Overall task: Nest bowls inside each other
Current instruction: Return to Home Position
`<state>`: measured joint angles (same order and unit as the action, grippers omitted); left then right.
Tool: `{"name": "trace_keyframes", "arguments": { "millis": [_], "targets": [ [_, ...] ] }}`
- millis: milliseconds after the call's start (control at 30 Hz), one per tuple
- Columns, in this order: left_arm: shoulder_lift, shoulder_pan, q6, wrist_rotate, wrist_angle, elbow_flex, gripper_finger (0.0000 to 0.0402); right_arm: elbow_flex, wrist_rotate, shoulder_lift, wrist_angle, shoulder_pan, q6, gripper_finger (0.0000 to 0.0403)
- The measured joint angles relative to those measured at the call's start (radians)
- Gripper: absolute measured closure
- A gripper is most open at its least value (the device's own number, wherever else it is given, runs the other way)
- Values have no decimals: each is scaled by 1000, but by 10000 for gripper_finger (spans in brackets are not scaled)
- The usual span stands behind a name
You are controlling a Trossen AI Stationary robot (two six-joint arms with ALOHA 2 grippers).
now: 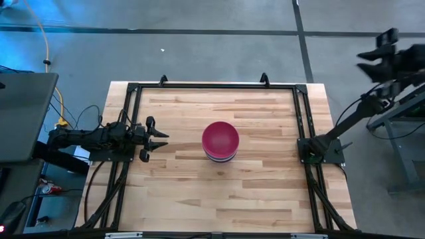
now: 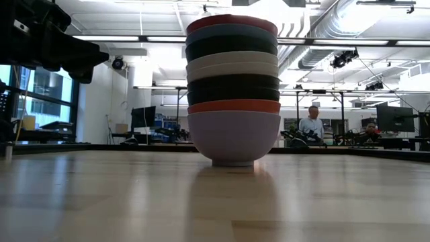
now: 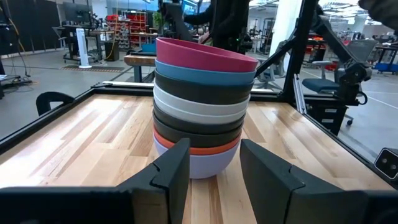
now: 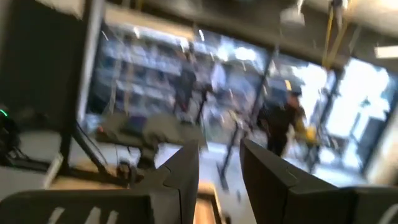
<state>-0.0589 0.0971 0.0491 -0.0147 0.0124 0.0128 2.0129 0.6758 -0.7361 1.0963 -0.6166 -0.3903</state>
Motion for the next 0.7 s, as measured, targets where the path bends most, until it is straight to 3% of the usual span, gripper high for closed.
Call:
{"name": "trace_keyframes", "arguments": {
  "millis": [133,267,467,700],
  "targets": [
    [0,0,0,0,0,0,270,1,-139,102,-41,8,-89,292],
    [0,0,0,0,0,0,270,-42,-340,215,-36,6,-42,292],
    [0,0,0,0,0,0,270,-328,-532,383,-139,59,-33,292],
    [0,0,0,0,0,0,271,-674,-731,610,-411,120,-2,292]
  ]
}}
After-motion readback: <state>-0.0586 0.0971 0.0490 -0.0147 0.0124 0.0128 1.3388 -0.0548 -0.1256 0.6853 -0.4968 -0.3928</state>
